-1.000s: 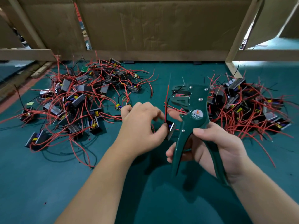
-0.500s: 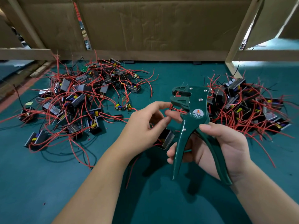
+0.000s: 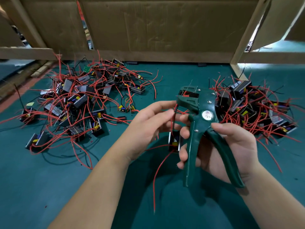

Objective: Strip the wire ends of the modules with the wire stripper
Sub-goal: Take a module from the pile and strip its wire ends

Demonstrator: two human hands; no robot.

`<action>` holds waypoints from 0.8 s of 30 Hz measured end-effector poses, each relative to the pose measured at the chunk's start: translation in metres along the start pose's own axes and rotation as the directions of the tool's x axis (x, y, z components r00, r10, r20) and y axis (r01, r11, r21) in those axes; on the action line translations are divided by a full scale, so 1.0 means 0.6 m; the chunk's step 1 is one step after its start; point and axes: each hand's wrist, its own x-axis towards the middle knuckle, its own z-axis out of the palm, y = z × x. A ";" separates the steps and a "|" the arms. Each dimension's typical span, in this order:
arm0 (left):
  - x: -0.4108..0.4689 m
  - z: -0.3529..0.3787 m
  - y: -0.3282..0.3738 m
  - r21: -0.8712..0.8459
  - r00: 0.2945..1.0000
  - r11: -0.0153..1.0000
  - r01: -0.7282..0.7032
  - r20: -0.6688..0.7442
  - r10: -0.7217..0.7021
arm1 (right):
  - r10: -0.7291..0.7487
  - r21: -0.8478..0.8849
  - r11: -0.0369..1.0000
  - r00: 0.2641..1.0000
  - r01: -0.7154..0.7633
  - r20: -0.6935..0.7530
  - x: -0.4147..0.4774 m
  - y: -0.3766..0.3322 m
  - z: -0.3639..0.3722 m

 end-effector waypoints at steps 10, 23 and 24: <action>0.005 -0.001 0.004 0.197 0.928 0.973 -0.120 -0.327 0.181 | 0.045 -0.032 0.999 0.996 -0.043 0.076 0.005 0.009 -0.005; -0.001 0.000 0.027 0.204 0.877 0.978 -0.034 -0.463 0.127 | -0.009 -0.146 0.989 0.994 -0.006 -0.105 0.018 0.029 -0.008; -0.001 0.000 0.028 0.196 0.877 0.981 -0.008 -0.469 0.101 | -0.016 -0.145 0.989 0.995 0.002 -0.099 0.018 0.031 -0.008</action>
